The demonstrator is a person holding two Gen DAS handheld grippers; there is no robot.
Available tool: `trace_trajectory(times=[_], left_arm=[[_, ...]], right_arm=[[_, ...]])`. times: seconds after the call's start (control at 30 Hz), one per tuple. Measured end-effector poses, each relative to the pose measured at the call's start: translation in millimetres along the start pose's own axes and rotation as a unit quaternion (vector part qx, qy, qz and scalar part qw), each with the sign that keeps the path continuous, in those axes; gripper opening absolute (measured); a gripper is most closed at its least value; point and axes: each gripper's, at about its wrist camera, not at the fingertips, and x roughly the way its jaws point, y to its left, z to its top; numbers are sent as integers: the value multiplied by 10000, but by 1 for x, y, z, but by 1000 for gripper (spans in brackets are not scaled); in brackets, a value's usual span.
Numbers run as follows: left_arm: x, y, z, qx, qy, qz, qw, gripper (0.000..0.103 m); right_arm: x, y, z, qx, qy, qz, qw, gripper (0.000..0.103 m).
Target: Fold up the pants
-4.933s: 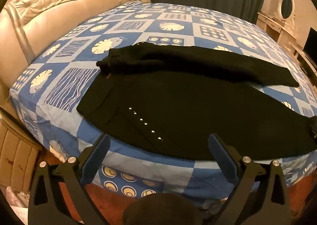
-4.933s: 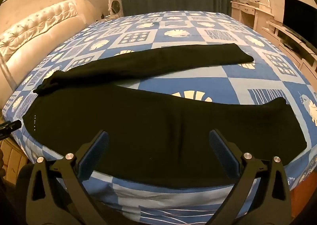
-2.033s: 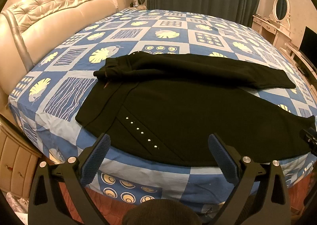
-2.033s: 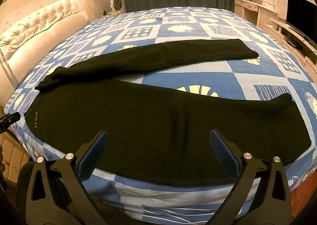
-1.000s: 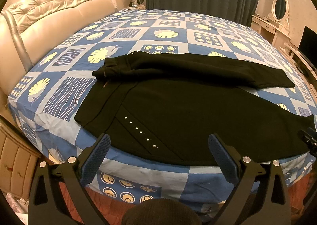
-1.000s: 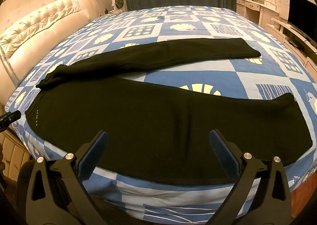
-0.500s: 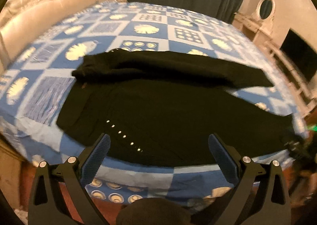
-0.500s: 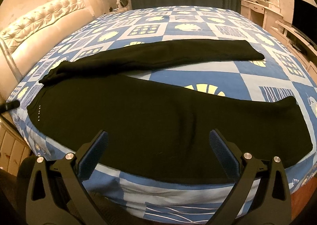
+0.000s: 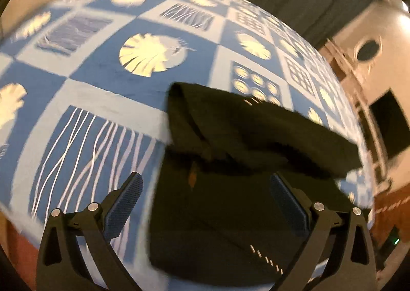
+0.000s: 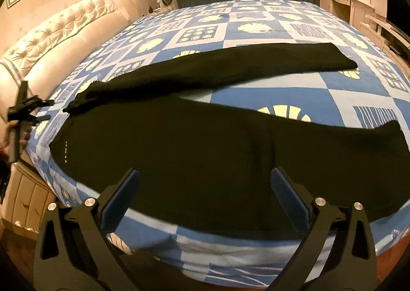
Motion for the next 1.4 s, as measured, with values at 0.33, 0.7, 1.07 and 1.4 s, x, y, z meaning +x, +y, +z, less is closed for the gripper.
trace_trajectory(times=[0.33, 0.7, 1.07, 1.4], left_arm=[[77, 41, 66, -101, 498, -589, 9970, 99], [99, 22, 86, 38, 591, -1029, 9929, 97], [111, 28, 87, -268, 947, -1131, 9887, 36], [113, 26, 85, -135, 883, -1080, 9901, 36]], right_arm=[[20, -11, 43, 411, -156, 83, 9990, 101], [53, -7, 62, 440, -7, 320, 9985, 101], [100, 2, 153, -971, 101, 721, 9926, 101], [247, 27, 252, -3327, 1251, -18, 9347, 96]])
